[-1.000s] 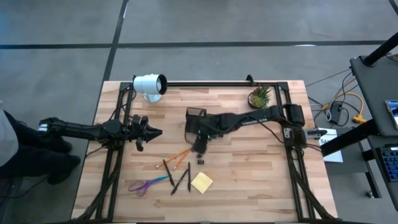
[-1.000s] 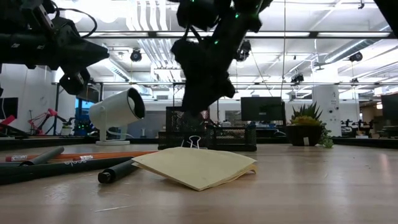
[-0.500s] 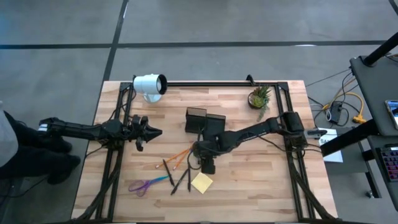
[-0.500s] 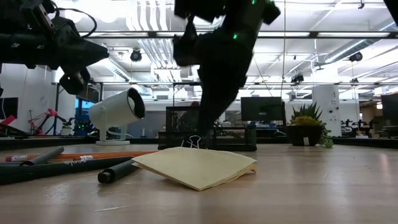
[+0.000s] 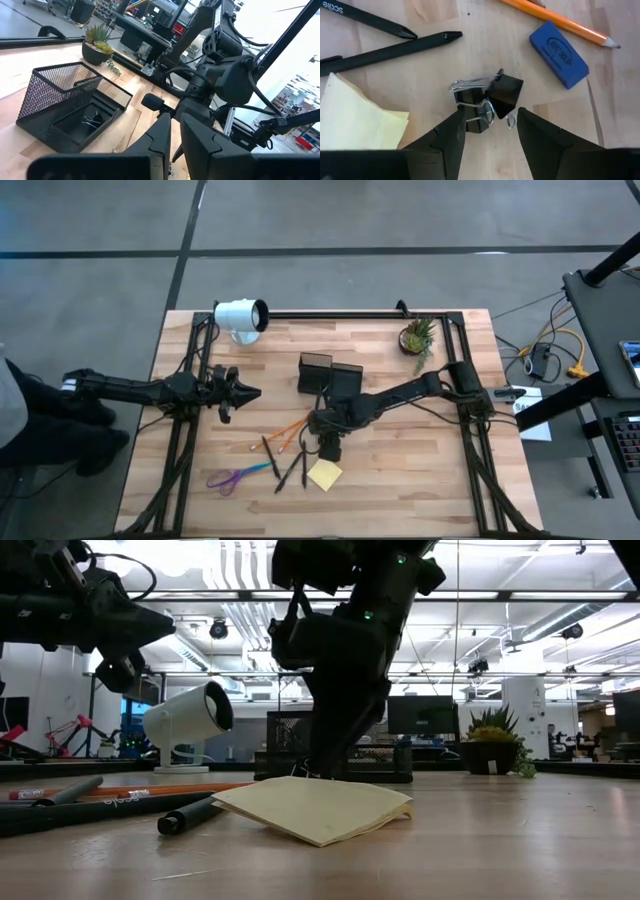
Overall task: Pick and place office supplies into organizer
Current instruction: Put the right black binder clip into the black desk organizer
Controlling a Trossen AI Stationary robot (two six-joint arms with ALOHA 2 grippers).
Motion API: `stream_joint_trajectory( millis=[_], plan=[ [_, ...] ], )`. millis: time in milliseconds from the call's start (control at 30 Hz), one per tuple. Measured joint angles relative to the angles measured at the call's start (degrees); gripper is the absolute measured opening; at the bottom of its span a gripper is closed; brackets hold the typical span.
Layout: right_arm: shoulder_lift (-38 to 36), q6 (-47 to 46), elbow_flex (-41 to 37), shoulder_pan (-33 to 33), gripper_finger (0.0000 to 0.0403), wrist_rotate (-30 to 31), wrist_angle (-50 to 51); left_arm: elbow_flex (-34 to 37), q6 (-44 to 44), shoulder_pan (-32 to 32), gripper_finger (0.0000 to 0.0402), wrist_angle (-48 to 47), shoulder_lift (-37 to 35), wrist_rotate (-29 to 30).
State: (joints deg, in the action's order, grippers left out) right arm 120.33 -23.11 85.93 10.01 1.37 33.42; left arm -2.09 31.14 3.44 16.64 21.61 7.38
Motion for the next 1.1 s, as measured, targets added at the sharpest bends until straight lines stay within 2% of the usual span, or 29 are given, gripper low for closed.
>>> stream_joint_trajectory(
  millis=[167, 333, 700, 933, 1100],
  plan=[
    [0.0, 0.0, -0.6, -0.3, 0.0166, -0.2, -3.5, 0.0, 0.0, 0.0, 0.0027, 0.0, 0.0, 0.0],
    [0.5, -0.5, -1.0, -0.8, 0.0161, -3.3, -5.3, 0.0, 0.0, 0.0, 0.0027, 0.0, 0.0, 0.0],
    [0.8, -0.2, -1.2, -1.0, 0.0135, -3.3, -7.8, 0.0, 0.0, 0.0, 0.0027, 0.0, 0.1, 0.0],
    [0.9, 1.4, -1.2, -1.4, 0.0145, -3.1, -10.1, 0.0, 0.0, 0.0, 0.0027, 0.0, 0.0, 0.0],
    [0.9, 6.3, 0.7, -1.8, 0.0157, -1.2, -12.7, 0.0, 0.0, 0.0, 0.0027, 0.0, 0.0, 0.0]
  ],
)
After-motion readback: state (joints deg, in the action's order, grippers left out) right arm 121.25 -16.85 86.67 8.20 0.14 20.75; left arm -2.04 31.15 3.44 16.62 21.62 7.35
